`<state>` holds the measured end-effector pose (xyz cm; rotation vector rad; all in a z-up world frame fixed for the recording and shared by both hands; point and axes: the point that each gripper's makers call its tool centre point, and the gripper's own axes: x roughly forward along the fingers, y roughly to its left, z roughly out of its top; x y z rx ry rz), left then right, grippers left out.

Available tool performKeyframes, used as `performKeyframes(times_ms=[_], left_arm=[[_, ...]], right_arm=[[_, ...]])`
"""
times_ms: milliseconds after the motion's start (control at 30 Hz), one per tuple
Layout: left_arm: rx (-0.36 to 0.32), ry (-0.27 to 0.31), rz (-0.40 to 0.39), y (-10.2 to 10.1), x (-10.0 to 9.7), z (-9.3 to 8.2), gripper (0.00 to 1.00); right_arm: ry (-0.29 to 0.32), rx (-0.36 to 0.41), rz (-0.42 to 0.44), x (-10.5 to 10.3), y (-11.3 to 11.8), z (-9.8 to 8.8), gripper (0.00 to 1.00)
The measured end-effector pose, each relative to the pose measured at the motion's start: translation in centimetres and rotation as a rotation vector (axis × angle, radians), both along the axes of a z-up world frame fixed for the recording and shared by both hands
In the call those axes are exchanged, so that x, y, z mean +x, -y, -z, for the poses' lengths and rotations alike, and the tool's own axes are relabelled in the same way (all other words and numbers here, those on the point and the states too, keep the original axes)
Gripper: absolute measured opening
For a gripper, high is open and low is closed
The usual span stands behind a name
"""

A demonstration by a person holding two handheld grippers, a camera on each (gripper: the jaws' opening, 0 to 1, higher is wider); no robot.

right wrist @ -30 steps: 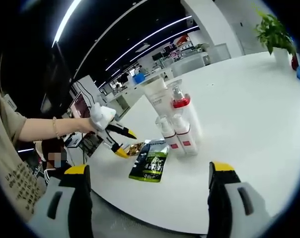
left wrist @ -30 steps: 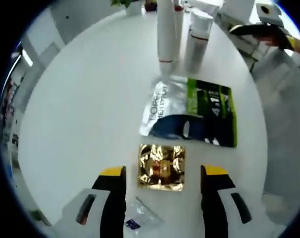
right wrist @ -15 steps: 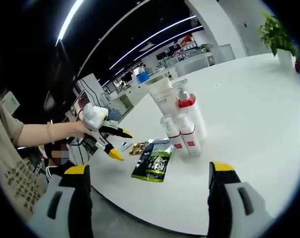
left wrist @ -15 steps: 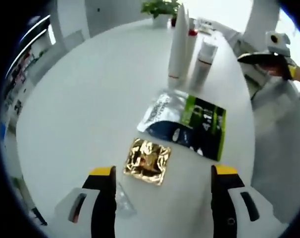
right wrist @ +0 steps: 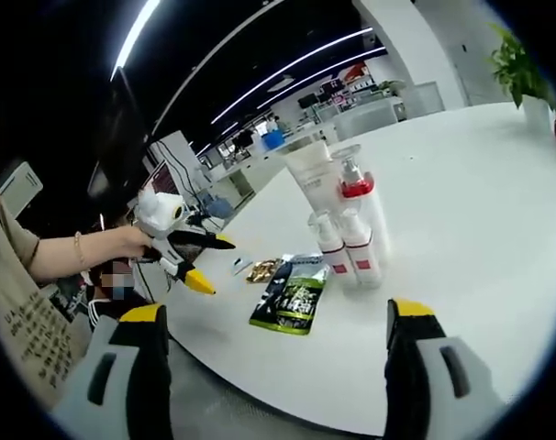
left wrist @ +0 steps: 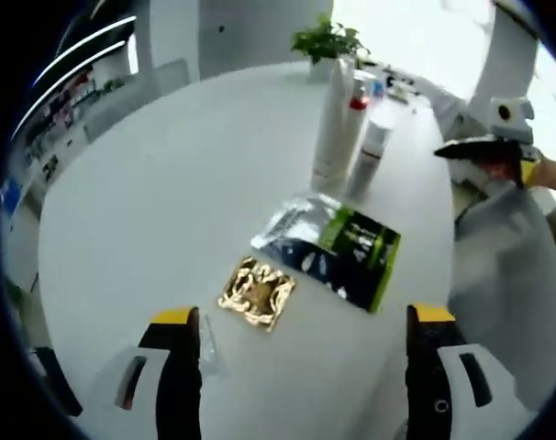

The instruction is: Arrange the skincare products in the storage area until every visible bottle or jar stands upright without overlapping.

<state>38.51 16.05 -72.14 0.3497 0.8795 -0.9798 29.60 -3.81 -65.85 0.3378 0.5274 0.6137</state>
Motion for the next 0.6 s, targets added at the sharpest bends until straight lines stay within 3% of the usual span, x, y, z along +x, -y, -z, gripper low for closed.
performKeyframes(times_ms=[133,200,600], left_arm=[[-0.005,-0.003,-0.031,-0.7,-1.4,0.3,0.95],[-0.025,-0.021,-0.073,-1.2,-2.3,0.3,0.95],[-0.118,-0.003,-0.278,-2.9,-6.1,0.1,0.97]], right_arm=[[0.0,-0.004,-0.012,-0.1,-0.2,0.0,0.99],[0.003,-0.005,-0.017,-0.2,-0.3,0.0,0.99],[0.017,0.005,-0.02,-0.2,-0.3,-0.3,0.99]])
